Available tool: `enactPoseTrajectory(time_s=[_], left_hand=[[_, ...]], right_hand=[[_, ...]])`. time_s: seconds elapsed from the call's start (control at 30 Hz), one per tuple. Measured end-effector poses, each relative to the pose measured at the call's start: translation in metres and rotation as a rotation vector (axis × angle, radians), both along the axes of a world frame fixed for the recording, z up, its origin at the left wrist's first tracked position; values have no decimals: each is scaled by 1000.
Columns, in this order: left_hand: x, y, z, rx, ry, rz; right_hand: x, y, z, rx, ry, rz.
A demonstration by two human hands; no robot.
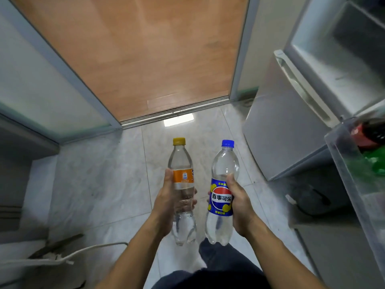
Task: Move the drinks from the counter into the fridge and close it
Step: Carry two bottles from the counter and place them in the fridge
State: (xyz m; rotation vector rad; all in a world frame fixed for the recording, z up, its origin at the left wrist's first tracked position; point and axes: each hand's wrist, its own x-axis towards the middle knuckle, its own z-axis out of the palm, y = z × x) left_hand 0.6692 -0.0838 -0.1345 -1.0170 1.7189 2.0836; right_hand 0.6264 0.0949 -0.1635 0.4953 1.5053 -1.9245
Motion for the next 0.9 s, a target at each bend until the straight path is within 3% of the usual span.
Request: enactPoseTrajectory(time_s=[0.4,0.9], left_hand=[[-187,-34,-2,50,36,-98],[-427,-65,5,142,25,-490]], right_hand=[[-167,-33,3,1,48,-123],[-319,-80,15,77,61,-622]])
